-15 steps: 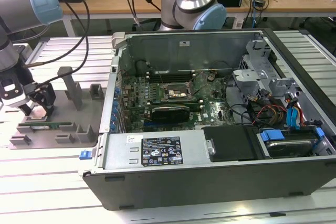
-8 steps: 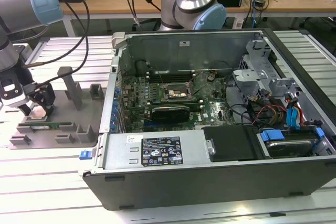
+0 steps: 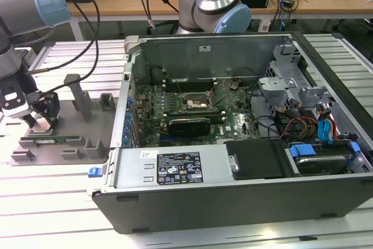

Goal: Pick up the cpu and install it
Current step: 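Pick up the cpu and move it towards the insertion slot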

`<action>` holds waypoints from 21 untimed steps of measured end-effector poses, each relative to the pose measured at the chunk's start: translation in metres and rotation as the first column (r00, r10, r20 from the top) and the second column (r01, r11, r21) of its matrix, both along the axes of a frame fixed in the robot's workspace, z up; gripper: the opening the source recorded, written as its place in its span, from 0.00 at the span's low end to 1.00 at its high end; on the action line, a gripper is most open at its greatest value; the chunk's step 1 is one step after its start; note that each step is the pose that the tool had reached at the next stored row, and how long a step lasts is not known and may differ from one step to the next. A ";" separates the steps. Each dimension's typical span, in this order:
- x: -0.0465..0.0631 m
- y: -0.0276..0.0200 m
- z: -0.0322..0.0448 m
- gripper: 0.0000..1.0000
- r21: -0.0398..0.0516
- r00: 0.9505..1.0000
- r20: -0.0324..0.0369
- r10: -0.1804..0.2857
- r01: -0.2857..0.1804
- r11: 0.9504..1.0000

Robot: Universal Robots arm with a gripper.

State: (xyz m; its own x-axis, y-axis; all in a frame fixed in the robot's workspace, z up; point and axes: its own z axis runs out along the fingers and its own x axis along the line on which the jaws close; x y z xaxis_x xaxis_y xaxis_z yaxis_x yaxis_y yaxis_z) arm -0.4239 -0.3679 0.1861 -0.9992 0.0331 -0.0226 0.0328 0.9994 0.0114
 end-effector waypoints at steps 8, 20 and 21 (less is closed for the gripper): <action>0.000 0.0002 0.0000 0.55 0.000 1.000 0.000 0.000 0.000 1.000; 0.000 0.0005 0.0015 0.62 0.000 1.000 0.000 0.000 0.000 1.000; 0.000 0.0005 0.0016 0.62 0.000 1.000 0.000 0.000 0.000 1.000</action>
